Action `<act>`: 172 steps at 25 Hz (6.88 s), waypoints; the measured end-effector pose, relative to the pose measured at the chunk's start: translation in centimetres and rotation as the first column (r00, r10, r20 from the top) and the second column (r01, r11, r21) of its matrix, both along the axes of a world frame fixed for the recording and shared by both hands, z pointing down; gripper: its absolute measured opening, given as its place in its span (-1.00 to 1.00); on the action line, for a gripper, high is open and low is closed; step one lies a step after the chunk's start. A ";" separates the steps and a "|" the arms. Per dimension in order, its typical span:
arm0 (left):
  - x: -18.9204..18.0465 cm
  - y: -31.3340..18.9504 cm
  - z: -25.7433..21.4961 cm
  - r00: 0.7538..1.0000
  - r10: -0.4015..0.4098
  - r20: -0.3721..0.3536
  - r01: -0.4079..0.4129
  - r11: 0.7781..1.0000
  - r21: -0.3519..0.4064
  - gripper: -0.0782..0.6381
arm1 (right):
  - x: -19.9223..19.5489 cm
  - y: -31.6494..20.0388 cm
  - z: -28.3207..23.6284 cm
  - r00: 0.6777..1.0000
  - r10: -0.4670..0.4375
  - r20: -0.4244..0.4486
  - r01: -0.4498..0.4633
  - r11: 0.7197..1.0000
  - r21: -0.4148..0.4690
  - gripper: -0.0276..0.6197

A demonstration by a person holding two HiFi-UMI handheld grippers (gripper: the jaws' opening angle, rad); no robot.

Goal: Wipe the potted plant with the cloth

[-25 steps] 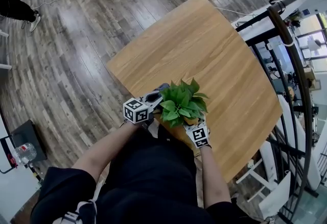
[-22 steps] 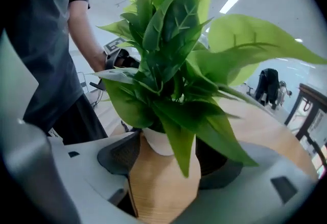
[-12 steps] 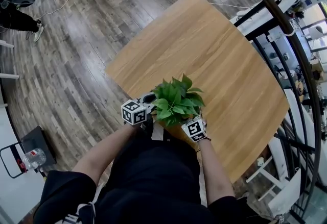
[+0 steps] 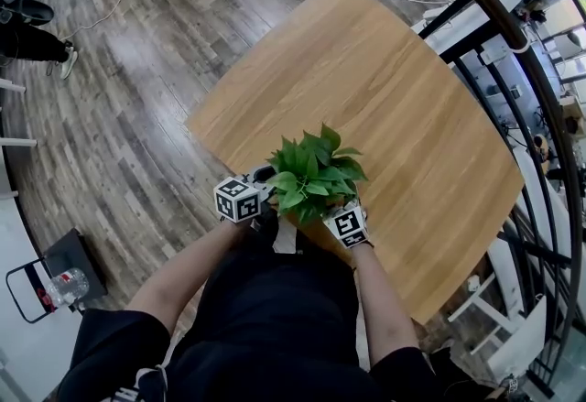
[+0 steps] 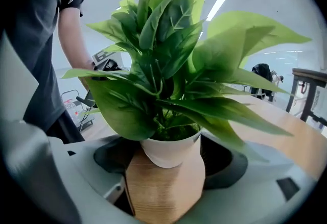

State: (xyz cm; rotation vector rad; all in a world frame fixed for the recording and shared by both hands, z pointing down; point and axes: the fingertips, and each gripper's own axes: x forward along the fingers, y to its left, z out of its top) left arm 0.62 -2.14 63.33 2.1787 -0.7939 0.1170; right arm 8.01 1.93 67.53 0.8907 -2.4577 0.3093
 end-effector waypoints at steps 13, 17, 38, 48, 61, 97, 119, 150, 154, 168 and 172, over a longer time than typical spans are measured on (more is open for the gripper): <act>2.8 4.9 -1.1 0.974 0.137 -0.178 -0.141 0.990 -0.008 -0.58 | 1.9 0.3 0.4 0.992 0.122 -0.022 -0.123 0.992 -0.032 0.24; 3.0 6.2 -0.9 0.969 0.144 -0.199 -0.153 0.988 -0.027 -0.58 | 2.2 0.5 0.5 0.987 0.159 -0.015 -0.160 0.986 -0.040 0.24; 0.1 4.8 2.1 0.998 0.043 -0.035 -0.043 0.999 0.002 -0.58 | 0.0 3.7 0.7 0.978 0.202 -0.050 -0.205 0.975 -0.090 0.24; -0.5 3.3 2.0 0.999 0.043 -0.031 -0.042 0.999 0.009 -0.58 | 0.9 3.2 0.9 0.983 0.121 -0.138 -0.122 0.993 0.000 0.24; 2.6 7.3 0.9 0.976 0.197 -0.092 -0.197 0.980 0.006 -0.59 | 1.3 0.9 0.7 0.970 0.235 -0.055 -0.237 0.971 -0.027 0.24; -1.0 4.0 1.7 0.999 0.034 -0.011 -0.034 0.999 0.026 -0.59 | -1.6 -0.3 0.0 0.994 0.080 -0.074 -0.078 0.997 0.024 0.24; -2.2 2.1 1.9 0.981 0.026 0.193 -0.052 0.990 0.131 -0.59 | -2.4 4.1 -0.2 0.999 0.036 -0.019 -0.037 0.998 -0.041 0.24; 1.2 7.7 1.5 0.975 0.205 0.085 -0.215 0.966 0.145 -0.60 | -1.6 -1.0 0.1 0.989 0.008 -0.148 -0.003 0.999 0.032 0.24; -0.1 5.8 1.4 0.991 0.085 0.100 -0.097 0.988 0.123 -0.60 | -2.0 -0.1 -0.1 0.990 -0.010 -0.138 0.014 1.000 0.026 0.24; -2.3 1.3 1.4 0.982 0.043 0.182 -0.071 0.987 0.146 -0.60 | -1.0 -1.1 -0.5 0.991 0.041 -0.126 -0.035 0.998 0.047 0.24; -2.2 1.0 1.5 0.985 0.029 0.172 -0.053 0.989 0.136 -0.60 | -2.2 -2.3 -0.7 0.993 0.015 -0.115 -0.010 0.999 0.044 0.24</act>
